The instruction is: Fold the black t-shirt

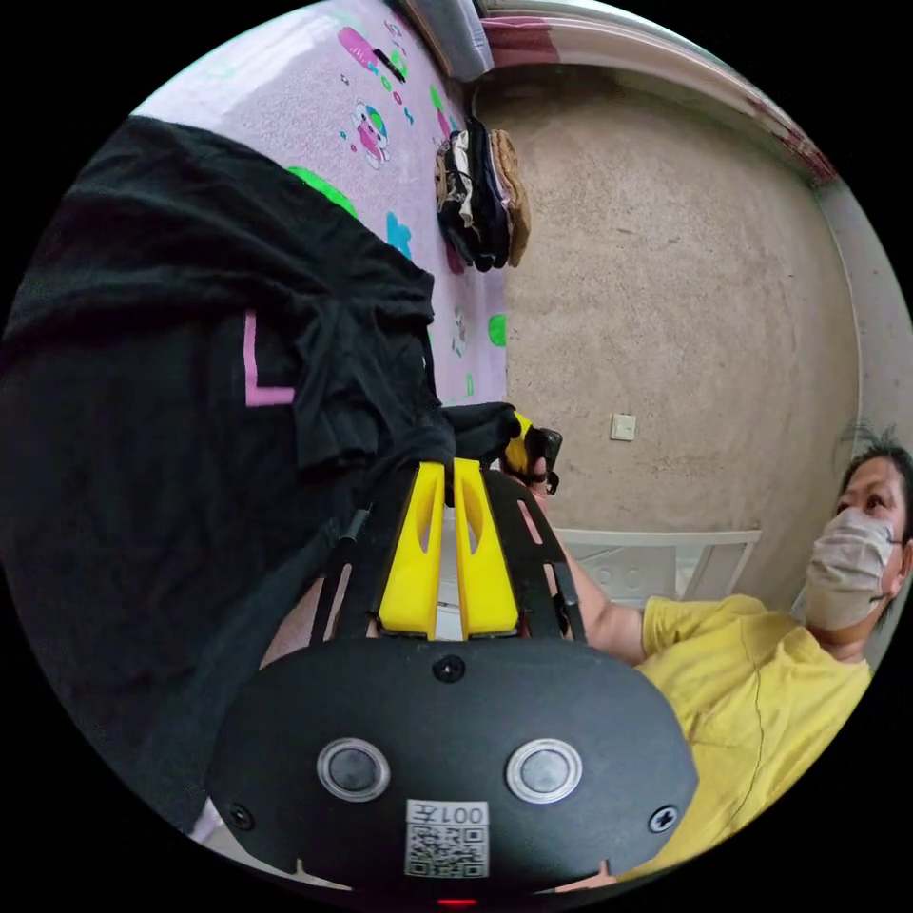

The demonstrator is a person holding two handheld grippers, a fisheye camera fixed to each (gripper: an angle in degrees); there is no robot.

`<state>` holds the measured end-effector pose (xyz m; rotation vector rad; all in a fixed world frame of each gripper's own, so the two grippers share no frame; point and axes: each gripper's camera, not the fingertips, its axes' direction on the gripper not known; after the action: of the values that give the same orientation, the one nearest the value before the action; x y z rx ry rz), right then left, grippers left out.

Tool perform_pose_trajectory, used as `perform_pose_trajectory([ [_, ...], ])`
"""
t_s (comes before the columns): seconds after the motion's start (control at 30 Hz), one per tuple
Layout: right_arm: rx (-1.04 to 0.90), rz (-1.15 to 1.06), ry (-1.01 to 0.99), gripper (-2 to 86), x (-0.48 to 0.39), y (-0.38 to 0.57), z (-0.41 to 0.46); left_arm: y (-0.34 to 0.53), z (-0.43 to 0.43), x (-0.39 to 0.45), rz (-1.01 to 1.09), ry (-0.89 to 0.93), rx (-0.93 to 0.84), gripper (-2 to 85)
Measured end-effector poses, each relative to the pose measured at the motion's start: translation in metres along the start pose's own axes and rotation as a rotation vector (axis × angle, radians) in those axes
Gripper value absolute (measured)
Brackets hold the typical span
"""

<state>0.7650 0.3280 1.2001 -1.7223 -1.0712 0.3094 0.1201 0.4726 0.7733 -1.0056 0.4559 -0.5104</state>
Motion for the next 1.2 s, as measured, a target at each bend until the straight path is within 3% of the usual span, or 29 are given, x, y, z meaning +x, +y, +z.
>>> perform_pose_trajectory([
  [0.17,-0.078,0.198,0.098,0.5,0.045,-0.059,0.040,-0.052,0.004,-0.017,-0.060,-0.072,-0.011,-1.2],
  [0.53,-0.398,0.105,0.212,1.6,0.035,-0.150,0.098,-0.067,-0.018,-0.027,-0.202,-0.129,0.124,-1.1],
  [0.67,-0.494,0.128,0.119,6.0,0.039,-0.170,0.110,-0.068,-0.026,-0.029,-0.228,-0.060,0.182,-0.9],
  [0.93,-0.344,0.223,-0.138,4.5,0.046,-0.204,0.076,-0.067,-0.054,-0.034,-0.317,0.012,0.249,-0.8],
  [1.1,-0.338,0.136,-0.089,1.5,0.029,-0.216,0.060,-0.064,-0.065,-0.047,-0.378,0.148,0.276,-0.8],
  [1.2,-0.446,0.058,-0.034,0.9,0.015,-0.212,0.067,-0.061,-0.073,-0.049,-0.398,0.162,0.310,-0.8],
])
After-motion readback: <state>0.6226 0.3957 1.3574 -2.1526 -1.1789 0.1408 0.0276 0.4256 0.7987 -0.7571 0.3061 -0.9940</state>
